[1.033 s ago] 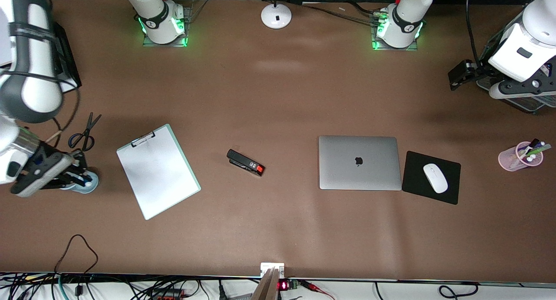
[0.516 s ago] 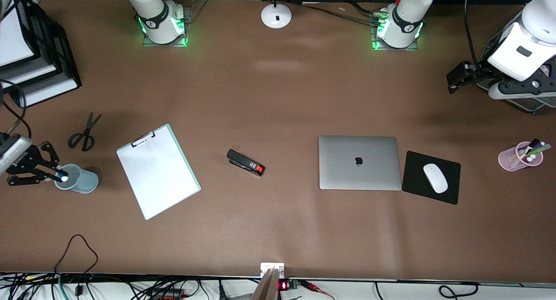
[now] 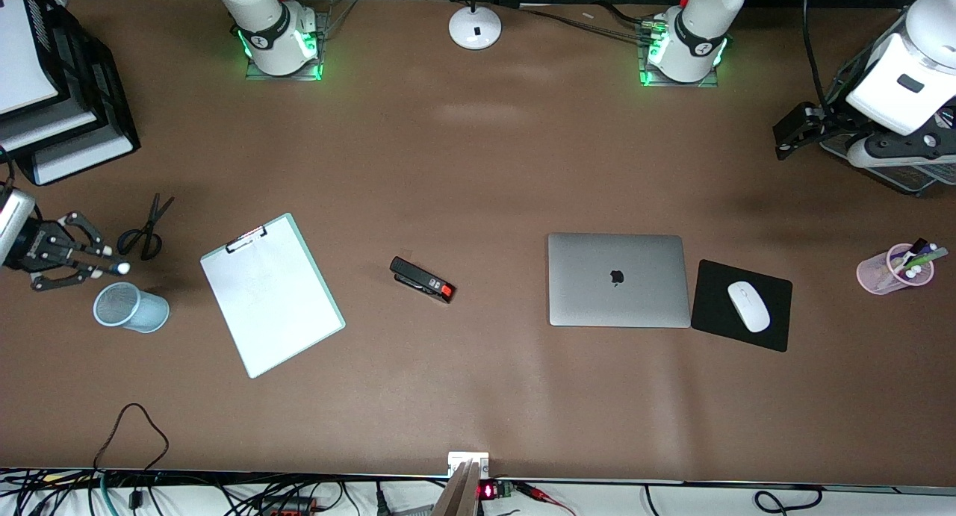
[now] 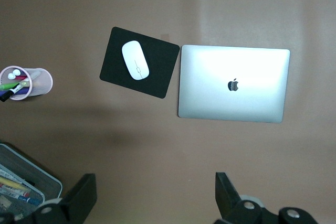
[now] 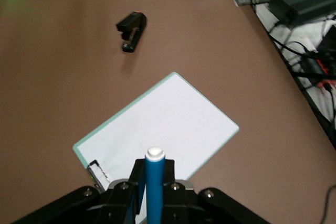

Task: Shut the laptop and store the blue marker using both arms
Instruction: 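Lower the blue marker into the light blue cup with the right gripper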

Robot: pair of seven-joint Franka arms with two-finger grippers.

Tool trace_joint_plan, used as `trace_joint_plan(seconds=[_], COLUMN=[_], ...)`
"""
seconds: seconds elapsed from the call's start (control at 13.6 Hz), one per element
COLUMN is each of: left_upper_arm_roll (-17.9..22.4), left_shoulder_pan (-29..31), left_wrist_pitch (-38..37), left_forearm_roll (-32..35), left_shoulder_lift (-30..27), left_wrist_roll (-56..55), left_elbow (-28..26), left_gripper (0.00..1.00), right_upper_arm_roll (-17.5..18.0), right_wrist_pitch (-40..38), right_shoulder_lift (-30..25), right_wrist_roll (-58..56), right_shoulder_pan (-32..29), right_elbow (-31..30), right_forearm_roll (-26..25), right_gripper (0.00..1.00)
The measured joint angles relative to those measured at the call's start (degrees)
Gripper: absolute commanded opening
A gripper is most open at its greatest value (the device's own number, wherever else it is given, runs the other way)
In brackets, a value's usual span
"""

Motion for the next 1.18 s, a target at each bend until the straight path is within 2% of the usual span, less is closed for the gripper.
trace_joint_plan(seconds=[0.3, 0.74, 0.96, 1.18], left_upper_arm_roll=[3.14, 5.23, 5.41, 5.41], left_shoulder_pan=[-2.6, -4.37, -4.37, -4.4], left_wrist_pitch=[0.02, 0.11, 0.1, 0.1], left_forearm_roll=[-0.25, -0.29, -0.29, -0.29], left_shoulder_lift=[0.0, -0.01, -0.01, -0.01], left_wrist_roll=[0.02, 0.03, 0.03, 0.03], left_elbow=[0.0, 0.67, 0.71, 0.72], left_gripper=[1.0, 1.0, 1.0, 1.0], right_upper_arm_roll=[-0.01, 0.03, 0.02, 0.03], right_wrist_pitch=[-9.16, -9.44, -9.15, -8.71], right_shoulder_lift=[4.96, 11.02, 13.31, 15.76], right_wrist_roll=[-8.11, -12.04, -14.07, -15.35], right_shoulder_pan=[-2.18, -3.84, -5.81, -7.04], right_elbow=[5.63, 14.52, 15.16, 15.4], right_forearm_roll=[-0.02, 0.11, 4.4, 5.9], right_gripper=[0.0, 0.0, 0.0, 0.0])
